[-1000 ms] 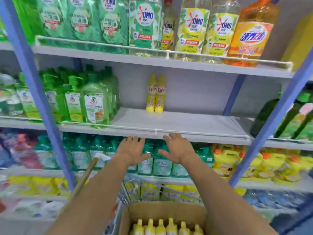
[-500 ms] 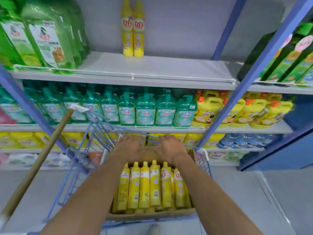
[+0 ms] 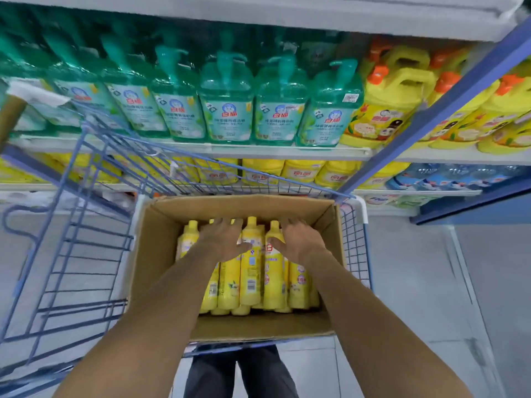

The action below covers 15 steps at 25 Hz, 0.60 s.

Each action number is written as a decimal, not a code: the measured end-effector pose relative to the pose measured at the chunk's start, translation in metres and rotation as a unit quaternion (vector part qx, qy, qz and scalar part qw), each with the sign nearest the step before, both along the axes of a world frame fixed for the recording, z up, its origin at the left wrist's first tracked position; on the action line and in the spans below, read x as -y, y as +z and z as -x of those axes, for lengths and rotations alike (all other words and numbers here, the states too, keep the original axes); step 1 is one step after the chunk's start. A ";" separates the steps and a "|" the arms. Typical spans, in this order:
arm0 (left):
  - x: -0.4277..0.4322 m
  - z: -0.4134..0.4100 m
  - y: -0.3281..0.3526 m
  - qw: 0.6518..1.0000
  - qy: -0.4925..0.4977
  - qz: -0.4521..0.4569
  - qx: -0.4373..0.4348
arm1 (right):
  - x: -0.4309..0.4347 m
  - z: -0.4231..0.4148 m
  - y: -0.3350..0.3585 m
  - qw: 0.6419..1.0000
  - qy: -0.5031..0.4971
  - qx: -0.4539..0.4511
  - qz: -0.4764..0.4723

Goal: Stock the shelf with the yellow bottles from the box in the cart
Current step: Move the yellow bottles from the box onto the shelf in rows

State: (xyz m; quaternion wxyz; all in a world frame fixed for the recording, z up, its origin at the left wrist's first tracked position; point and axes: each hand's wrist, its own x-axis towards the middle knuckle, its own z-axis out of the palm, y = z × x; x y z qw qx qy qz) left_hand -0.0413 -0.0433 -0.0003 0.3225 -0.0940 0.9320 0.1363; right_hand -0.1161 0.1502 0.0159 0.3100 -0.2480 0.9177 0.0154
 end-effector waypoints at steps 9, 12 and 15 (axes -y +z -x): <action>-0.015 0.051 -0.120 0.986 0.115 -0.098 -0.072 | 0.020 0.024 -0.106 0.995 -0.089 0.021 0.024; -0.021 0.045 -0.131 0.960 0.209 -0.131 -0.131 | 0.024 0.028 -0.122 0.983 -0.169 0.032 0.071; -0.017 0.040 -0.134 0.937 0.272 -0.181 -0.121 | 0.017 0.024 -0.133 0.964 -0.235 0.066 0.103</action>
